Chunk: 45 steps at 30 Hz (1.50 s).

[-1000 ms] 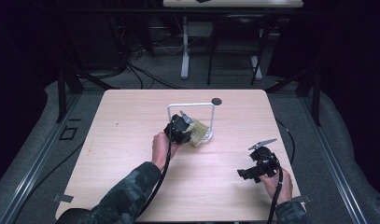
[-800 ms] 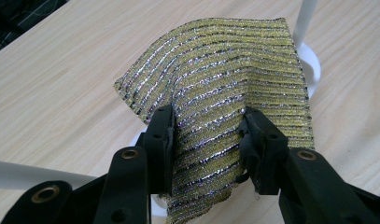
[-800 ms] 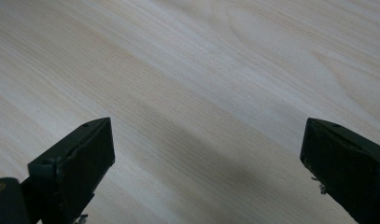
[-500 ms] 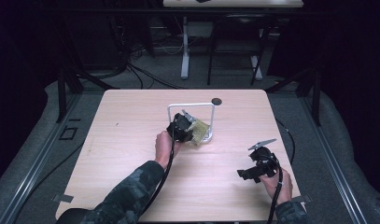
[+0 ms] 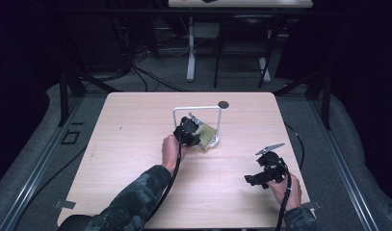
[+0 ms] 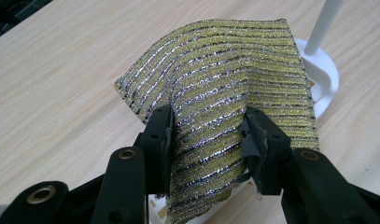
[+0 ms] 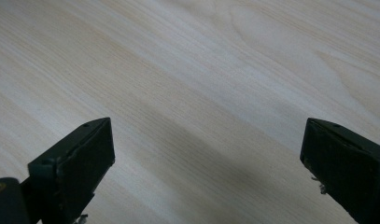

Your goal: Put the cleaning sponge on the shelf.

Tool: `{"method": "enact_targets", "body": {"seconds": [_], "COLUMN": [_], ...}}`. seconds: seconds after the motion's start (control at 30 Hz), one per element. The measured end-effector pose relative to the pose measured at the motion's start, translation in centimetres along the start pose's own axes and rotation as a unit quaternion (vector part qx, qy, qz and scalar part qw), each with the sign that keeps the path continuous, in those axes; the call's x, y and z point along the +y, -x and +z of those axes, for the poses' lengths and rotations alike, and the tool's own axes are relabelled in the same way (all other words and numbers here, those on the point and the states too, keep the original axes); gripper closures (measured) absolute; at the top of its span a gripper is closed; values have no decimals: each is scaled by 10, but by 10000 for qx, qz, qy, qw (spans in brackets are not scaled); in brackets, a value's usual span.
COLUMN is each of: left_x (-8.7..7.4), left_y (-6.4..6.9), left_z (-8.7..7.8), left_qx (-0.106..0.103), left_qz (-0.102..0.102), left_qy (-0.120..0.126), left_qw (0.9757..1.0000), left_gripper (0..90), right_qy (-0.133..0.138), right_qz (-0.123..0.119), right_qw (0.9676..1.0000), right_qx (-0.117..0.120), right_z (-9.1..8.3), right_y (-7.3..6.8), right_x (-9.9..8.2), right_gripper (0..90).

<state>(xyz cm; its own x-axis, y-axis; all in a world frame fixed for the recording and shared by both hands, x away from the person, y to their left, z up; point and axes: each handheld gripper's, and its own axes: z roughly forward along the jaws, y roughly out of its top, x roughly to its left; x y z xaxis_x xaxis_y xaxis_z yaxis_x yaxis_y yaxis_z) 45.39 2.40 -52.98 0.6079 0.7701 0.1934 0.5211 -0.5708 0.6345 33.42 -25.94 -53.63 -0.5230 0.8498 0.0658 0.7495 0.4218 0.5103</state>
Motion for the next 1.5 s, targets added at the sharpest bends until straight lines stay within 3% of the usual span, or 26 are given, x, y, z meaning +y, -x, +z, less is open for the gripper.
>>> {"method": "enact_targets", "body": {"seconds": [0.33, 0.67, 1.0, 1.23, 1.5], "left_x": [0, 1, 1, 4, 4], "left_y": [1, 5, 6, 7, 6], "left_z": [6, 7, 4, -8, -36], "left_qx": [-14, 125, -12, -240, -402], "left_qz": [21, 131, 119, 208, 435], "left_qy": [-115, -201, -198, -128, 32], "left_qw": [9999, 9996, 9997, 9994, 9982], "left_gripper": [524, 450, 341, 241, 177], "right_qy": [0, -34, -31, -29, -9], "right_qz": [-3, 2, -5, -4, -32], "right_qw": [10000, 10000, 10000, 10000, 10000], "right_qx": [1, 7, 11, 3, -37], "right_z": [0, 0, 0, 0, -1], "right_y": [0, -1, -1, -1, 0], "right_x": [0, 0, 0, 0, 0], "right_gripper": [24, 24, 24, 24, 24]}}
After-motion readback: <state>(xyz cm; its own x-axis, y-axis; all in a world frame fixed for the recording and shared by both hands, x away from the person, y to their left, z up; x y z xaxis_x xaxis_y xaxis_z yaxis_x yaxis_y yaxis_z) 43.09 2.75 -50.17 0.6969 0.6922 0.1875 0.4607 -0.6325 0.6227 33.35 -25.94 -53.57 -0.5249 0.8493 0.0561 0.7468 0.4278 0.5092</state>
